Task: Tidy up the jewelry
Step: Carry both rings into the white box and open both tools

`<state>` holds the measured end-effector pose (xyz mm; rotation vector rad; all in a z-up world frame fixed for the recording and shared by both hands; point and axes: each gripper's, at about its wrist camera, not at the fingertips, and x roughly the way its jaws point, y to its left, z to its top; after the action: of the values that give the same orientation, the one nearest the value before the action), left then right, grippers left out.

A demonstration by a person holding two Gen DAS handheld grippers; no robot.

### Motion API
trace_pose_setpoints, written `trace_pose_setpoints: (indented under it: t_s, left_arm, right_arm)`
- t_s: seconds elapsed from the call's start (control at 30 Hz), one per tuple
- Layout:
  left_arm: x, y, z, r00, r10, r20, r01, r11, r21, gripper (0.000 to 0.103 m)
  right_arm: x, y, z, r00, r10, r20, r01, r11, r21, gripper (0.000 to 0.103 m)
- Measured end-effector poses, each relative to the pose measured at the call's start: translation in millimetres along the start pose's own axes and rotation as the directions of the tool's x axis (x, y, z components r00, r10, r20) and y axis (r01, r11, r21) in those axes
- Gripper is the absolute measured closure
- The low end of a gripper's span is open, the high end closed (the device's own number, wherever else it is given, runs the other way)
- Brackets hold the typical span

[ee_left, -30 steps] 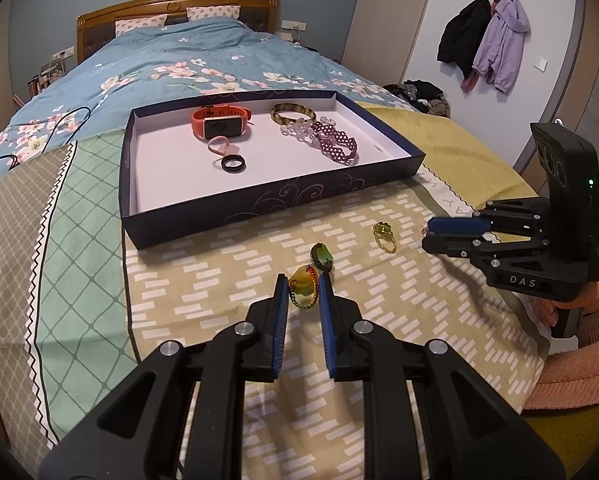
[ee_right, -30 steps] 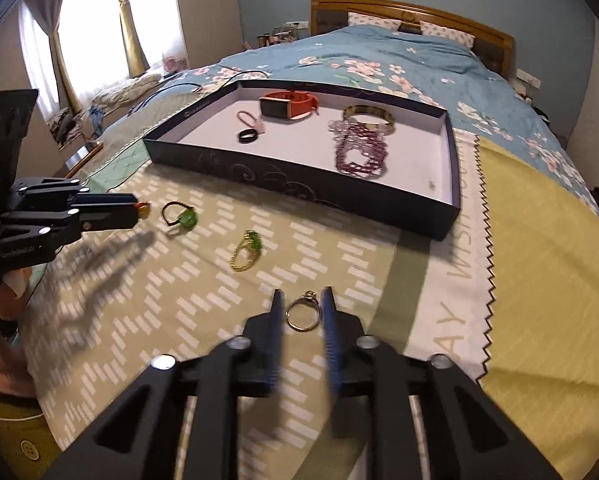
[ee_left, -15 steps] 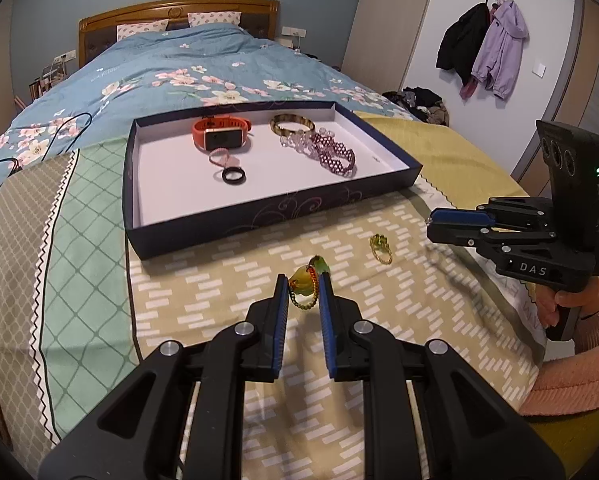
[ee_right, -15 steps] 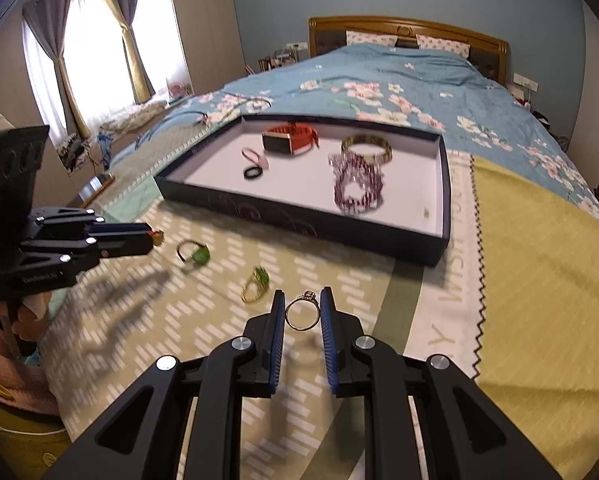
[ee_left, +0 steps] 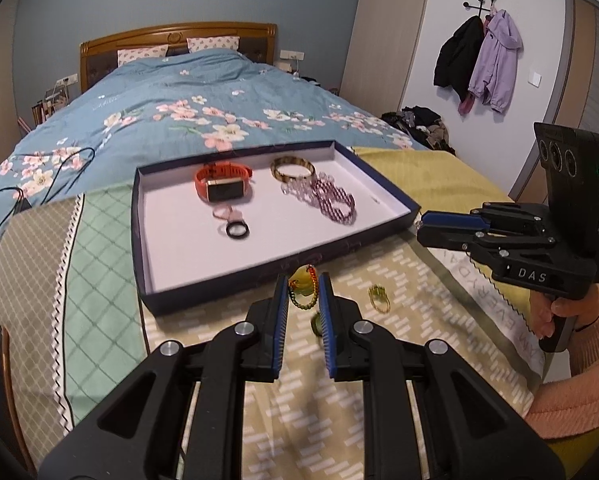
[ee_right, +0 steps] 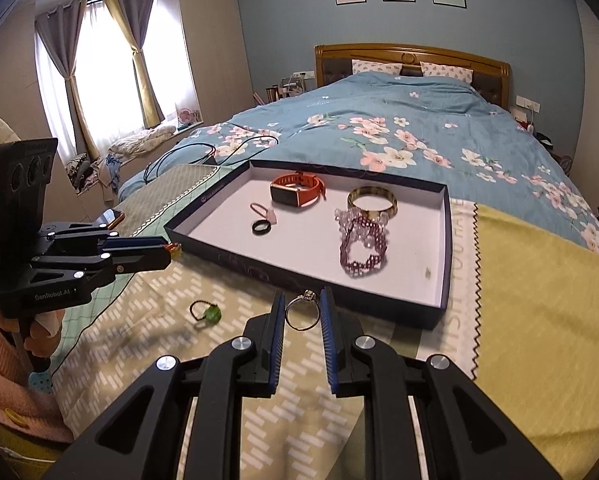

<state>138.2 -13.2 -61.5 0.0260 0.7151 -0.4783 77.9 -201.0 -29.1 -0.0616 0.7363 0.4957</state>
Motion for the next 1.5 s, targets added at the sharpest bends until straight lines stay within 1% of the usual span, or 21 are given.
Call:
trace_pose_setpoints:
  t_s: [0.2,0.5,0.93,1.5]
  left_arm:
    - [5.0,4.6,14.0,1.0,0.017,0.016,-0.017,1.0,0.005,0.087]
    - [21.8,10.9,29.0,0.999,0.036,0.011,-0.036,0.999,-0.002,0.087]
    - [47.7,18.0,40.7,0.998,0.058,-0.013,-0.058,0.998,-0.012,0.087]
    - [73.1,28.4,42.1,0.996,0.071,-0.06,-0.073,0.997,-0.038,0.087]
  right_arm:
    - [6.7,-4.2,11.9,1.0,0.001,0.017,-0.001,1.0,0.0,0.087]
    - [19.8,-8.3,28.2,1.0,0.002,0.025,-0.001,1.0,-0.007,0.087]
    - [50.4,-10.6,40.8,1.0,0.016,-0.006,-0.016,1.0,-0.011,0.087]
    - [87.1,-16.0,44.0,0.997,0.017,-0.074,-0.017,1.0,-0.002,0.087]
